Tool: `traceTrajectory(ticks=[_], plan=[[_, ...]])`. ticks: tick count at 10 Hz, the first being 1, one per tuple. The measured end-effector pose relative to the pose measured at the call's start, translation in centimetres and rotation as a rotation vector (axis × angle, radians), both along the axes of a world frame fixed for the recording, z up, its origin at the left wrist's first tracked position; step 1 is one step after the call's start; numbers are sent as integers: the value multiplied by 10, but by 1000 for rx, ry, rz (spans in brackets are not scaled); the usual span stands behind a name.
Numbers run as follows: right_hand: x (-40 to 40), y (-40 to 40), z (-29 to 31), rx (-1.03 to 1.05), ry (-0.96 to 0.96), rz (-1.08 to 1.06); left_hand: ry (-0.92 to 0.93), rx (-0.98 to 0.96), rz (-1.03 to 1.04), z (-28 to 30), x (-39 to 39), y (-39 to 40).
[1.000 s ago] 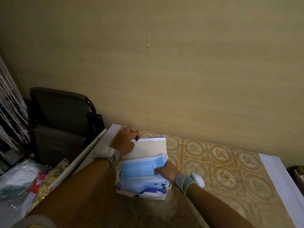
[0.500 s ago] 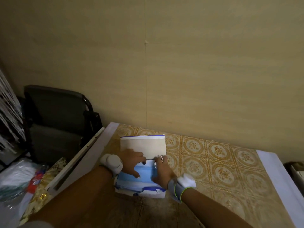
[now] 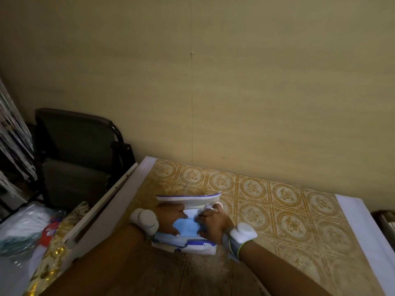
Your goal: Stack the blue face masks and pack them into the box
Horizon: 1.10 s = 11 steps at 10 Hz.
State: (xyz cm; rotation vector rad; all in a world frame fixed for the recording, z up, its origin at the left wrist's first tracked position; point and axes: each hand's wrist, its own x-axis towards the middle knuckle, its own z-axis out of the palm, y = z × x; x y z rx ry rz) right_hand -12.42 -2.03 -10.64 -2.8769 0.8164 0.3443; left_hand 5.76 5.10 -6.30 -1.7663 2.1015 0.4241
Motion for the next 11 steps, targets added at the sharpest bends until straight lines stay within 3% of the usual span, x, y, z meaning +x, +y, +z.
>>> traceTrajectory(ticks=[4, 5, 7, 8, 9, 10, 11], plan=[[-6, 0, 13, -88, -48, 148, 78, 88, 156, -12, 10, 29], [-8, 2, 15, 25, -74, 121, 123, 81, 245, -11, 8, 36], [-21, -13, 27, 19, -147, 147, 21, 211, 206, 17, 3, 25], [-34, -21, 43, 33, -184, 129, -67, 384, 184, 35, -8, 15], [-46, -31, 63, -22, -204, 69, 50, 475, 195, 71, -26, 7], [-54, -44, 77, -83, -177, 57, 213, 358, 200, 104, -37, -2], [-63, -64, 95, -194, -121, -35, 439, 85, 278, 135, -36, -21]])
